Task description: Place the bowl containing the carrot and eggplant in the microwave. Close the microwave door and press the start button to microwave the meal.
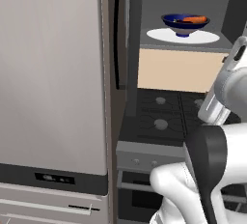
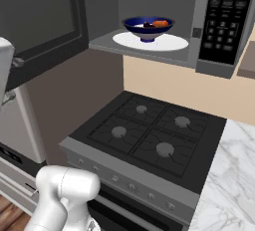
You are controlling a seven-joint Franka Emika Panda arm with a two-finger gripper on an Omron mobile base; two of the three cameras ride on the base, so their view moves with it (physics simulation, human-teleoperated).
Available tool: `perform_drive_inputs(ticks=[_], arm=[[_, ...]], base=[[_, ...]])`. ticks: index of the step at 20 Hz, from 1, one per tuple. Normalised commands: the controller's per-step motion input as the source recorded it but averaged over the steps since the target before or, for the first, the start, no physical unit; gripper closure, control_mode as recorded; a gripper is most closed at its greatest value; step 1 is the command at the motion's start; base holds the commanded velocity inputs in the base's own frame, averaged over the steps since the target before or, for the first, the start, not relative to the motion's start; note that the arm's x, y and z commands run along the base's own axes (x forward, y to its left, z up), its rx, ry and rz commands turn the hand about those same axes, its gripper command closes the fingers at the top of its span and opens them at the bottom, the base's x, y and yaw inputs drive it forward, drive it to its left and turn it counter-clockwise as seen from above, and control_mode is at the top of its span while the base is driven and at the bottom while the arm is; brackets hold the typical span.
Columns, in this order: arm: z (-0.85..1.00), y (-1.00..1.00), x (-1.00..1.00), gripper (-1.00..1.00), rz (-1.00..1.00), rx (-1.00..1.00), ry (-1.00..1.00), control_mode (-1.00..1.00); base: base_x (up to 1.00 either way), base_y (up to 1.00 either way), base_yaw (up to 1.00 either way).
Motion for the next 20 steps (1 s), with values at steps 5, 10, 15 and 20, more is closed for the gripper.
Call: perform_drive_inputs(ticks=[5,10,15,20], arm=[[0.21,0.48,-0.71,-1.0,0.0,-0.23,-0.05,-1.0],[0.03,0.5,-0.67,-1.0,0.0,-0.19,-0.11,-1.0],[0.0,0.61,-0.24,-1.0,0.0,-0.16,-0.11,-1.0],[0.0,0.67,0.0,-1.0,-0.01,-0.16,-0.01,-1.0]], base=[[0.0,0.0,0.0],[0.0,0.0,0.0],[0.0,0.0,0.0],[0.0,0.0,0.0]])
